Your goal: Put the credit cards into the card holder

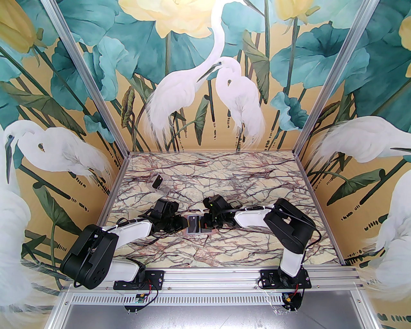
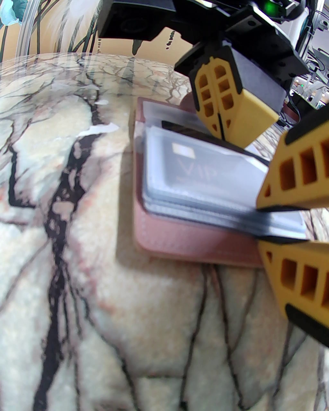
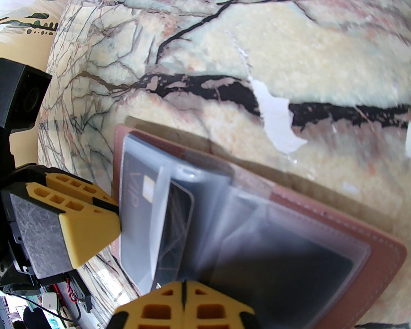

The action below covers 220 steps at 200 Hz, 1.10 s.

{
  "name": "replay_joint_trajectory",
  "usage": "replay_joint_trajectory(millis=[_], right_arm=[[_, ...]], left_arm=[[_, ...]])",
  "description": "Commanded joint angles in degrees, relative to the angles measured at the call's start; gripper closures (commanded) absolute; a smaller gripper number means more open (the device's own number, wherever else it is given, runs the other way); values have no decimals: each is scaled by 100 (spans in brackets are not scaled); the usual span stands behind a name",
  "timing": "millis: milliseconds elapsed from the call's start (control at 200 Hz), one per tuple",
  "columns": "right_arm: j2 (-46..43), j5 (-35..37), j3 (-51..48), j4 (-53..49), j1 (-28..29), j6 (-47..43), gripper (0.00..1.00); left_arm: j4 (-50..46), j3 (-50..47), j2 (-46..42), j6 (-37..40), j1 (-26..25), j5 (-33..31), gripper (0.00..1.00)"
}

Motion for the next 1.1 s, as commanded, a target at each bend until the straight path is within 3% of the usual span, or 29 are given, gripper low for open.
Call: replay_joint_trajectory(millis=[0, 590, 1095], right_arm=[[-341, 120, 59, -35, 31, 12, 97], [216, -143, 242, -37, 72, -4, 98], [78, 52, 28, 51, 68, 47, 99]], left_arm=[[-194, -132, 67, -3, -33, -274, 76], [-207, -114, 93, -2, -35, -260, 76], [-222, -127, 52, -1, -35, -274, 75]])
